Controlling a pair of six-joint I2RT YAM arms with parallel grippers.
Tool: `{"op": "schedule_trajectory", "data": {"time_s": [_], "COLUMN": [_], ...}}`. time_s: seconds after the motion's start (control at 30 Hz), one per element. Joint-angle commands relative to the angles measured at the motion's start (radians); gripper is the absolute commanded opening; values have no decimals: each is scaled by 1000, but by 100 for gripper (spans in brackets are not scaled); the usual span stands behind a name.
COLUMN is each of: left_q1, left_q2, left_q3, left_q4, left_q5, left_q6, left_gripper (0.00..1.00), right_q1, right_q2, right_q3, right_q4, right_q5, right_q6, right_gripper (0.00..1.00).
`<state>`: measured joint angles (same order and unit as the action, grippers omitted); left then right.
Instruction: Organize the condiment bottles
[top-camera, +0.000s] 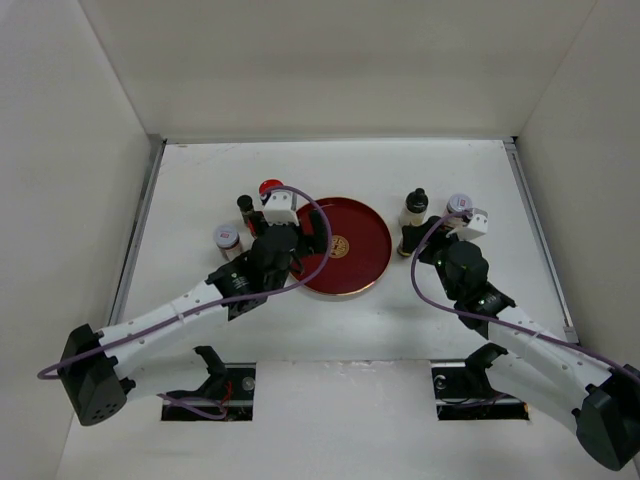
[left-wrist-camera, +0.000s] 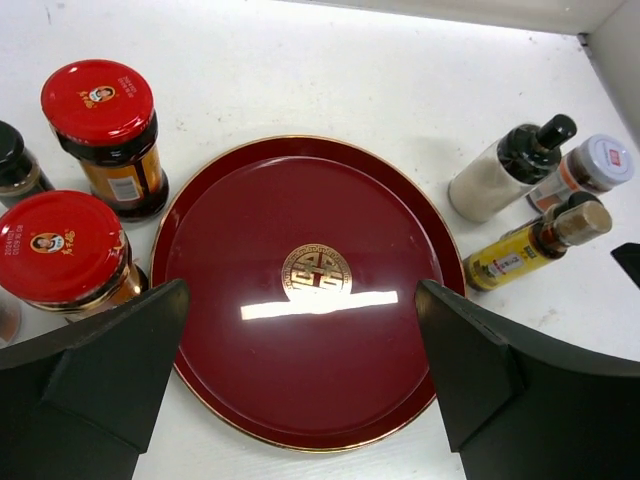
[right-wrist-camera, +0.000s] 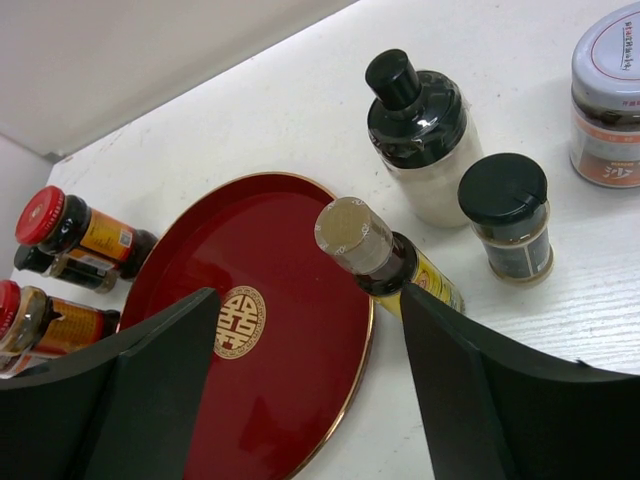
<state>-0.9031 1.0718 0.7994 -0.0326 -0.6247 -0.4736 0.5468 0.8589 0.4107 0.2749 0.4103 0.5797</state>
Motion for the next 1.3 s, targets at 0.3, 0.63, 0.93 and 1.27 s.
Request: {"op": "schedule_trajectory", "data": {"time_s": [0.3,0.63,0.93,1.27], "left_q1": [97,252,296,355], "left_q2": [-133,-130,54,158], "left_q3": [-65,-89,-74,-62], "left_q4": [97,-24,3,39], "left_q5": [-99,-14,20,46], "left_q6": [89,33,20,9], "left_gripper": [100,58,90,87], "right_q1": [28,46,55,57], "right_q2": [14,34,37,46], "right_q3": [22,34,34,36], "right_q4": [57,63,66,72], "right_q5": [-10,-11,-11,-19], "right_q6": [-14,-21,-27,-29], "right_gripper": [39,62,82,84]}}
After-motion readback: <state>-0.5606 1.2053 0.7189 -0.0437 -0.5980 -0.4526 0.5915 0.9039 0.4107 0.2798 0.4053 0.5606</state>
